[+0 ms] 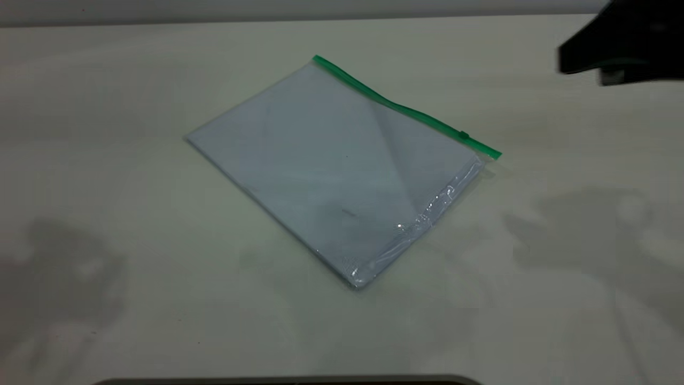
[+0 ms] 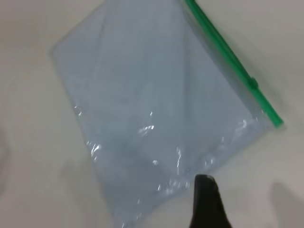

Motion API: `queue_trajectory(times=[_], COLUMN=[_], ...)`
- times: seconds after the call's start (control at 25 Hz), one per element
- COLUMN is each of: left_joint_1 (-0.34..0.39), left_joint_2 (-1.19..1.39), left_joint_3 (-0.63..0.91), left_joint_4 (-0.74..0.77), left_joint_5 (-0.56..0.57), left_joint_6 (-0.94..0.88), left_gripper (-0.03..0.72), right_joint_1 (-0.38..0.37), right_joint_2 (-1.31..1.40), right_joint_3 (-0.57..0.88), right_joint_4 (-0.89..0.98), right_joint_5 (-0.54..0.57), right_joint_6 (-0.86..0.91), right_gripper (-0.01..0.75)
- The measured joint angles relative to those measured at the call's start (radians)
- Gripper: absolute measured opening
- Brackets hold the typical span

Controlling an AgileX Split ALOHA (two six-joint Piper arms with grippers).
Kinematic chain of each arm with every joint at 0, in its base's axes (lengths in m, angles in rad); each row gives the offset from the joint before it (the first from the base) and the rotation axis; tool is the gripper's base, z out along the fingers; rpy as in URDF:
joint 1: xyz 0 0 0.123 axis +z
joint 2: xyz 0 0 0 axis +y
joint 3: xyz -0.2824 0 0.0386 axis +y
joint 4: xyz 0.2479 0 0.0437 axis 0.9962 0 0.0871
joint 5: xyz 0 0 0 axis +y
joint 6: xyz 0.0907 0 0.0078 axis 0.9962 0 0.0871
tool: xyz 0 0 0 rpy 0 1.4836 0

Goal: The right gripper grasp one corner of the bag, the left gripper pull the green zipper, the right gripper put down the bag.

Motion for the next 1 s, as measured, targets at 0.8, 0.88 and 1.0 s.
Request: queue_trajectory(times=[0.8, 0.88, 1.0], left_joint_1=[-0.036, -0.036, -0.036], left_joint_2=[0.192, 0.193, 0.193], left_joint_3=[-0.022, -0.026, -0.035], left_joint_4=[-0.191, -0.192, -0.192], left_joint_5=[-0.088, -0.09, -0.098], left_joint_6=[0.215, 0.215, 0.215], left_gripper=[0.572, 0.572, 0.572], right_joint_1=[-0.164, -0.164, -0.164], right_joint_2=[0.761, 0.797, 0.845], right_joint_3=[-0.478, -0.502, -0.543], right_joint_4=[-0.096, -0.105, -0.108], right_joint_5=[0.401, 0.402, 0.408], right_joint_6=[-0.067, -0.067, -0.067], right_gripper=[0.535, 0.535, 0.535])
